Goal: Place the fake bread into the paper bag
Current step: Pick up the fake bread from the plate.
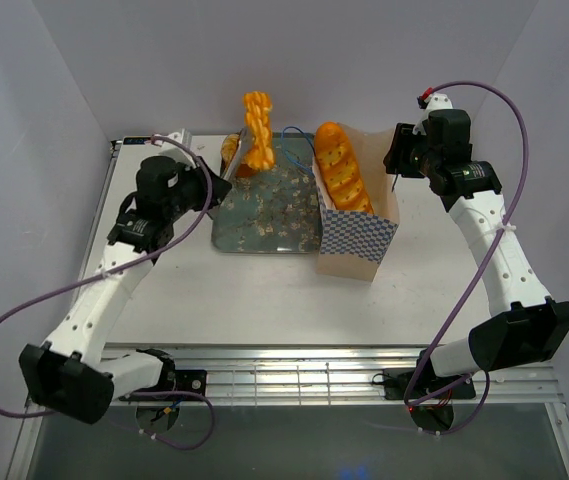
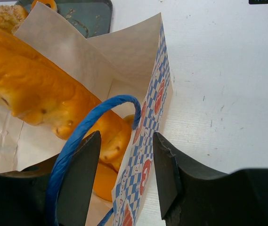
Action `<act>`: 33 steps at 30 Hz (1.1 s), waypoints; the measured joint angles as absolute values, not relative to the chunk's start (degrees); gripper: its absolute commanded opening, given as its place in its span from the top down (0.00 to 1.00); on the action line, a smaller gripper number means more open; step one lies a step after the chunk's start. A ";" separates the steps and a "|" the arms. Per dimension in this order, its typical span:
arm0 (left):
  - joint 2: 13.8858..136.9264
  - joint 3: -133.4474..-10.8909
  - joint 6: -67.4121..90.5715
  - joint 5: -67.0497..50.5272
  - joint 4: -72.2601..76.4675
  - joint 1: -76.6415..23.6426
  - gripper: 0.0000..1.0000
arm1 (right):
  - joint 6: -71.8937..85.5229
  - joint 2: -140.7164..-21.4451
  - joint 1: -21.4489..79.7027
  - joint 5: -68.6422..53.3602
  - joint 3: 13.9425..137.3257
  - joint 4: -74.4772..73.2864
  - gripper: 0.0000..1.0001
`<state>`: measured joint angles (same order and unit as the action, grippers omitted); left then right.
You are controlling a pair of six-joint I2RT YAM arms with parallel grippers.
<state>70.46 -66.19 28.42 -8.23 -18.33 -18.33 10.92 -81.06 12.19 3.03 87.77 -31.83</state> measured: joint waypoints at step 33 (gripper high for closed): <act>46.65 -53.15 39.11 -20.73 -3.73 -28.93 1.00 | 12.45 -79.99 12.29 2.37 88.47 -32.08 0.46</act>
<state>46.65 -53.15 39.11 -20.73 -3.73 -28.93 12.45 -79.99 12.29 2.37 88.47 -32.08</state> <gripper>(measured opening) 0.349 0.542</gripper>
